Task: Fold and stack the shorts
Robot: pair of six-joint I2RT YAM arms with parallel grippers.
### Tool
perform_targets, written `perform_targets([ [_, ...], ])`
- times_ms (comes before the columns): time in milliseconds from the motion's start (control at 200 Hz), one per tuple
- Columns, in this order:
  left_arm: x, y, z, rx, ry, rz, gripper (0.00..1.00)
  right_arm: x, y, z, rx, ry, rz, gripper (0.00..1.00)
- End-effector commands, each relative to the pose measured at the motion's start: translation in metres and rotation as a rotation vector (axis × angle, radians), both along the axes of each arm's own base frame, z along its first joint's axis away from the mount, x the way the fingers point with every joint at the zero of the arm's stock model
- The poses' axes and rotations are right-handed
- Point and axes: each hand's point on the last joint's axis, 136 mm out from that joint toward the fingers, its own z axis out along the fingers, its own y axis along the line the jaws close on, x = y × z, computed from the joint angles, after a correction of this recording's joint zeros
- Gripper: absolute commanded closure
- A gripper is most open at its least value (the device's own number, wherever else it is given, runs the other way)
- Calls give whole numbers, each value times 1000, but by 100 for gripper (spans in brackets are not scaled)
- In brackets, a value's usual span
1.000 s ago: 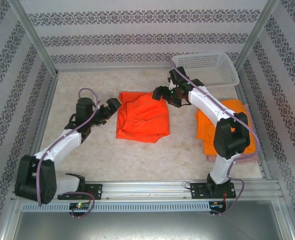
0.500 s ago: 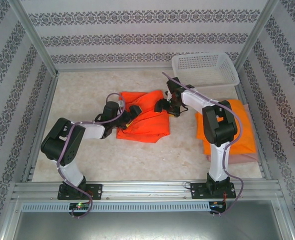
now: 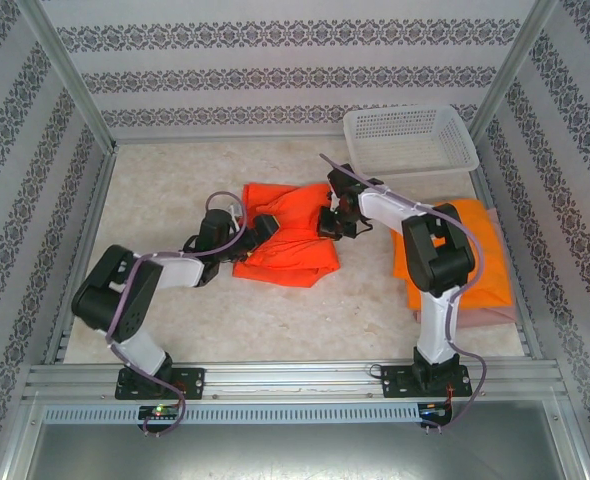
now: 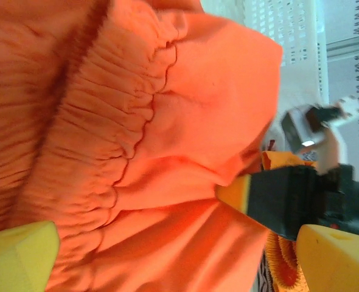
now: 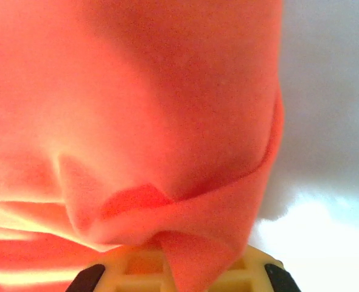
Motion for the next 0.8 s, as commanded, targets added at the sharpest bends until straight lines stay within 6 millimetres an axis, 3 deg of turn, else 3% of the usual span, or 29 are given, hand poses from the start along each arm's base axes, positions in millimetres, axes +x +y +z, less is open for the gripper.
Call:
perform_targets([
  [0,-12,18,21,146,-51,5,0,-8,-43,47,-180,-111,-22,100],
  [165,-22,33,55,205,-126,22,0,-30,-89,98,-364,-161,16,100],
  [445,-29,33,54,161,-115,31,0,-59,-159,188,-616,-177,72,100],
  [799,-29,37,56,166,-119,39,0,-81,-200,285,-448,-330,-166,100],
])
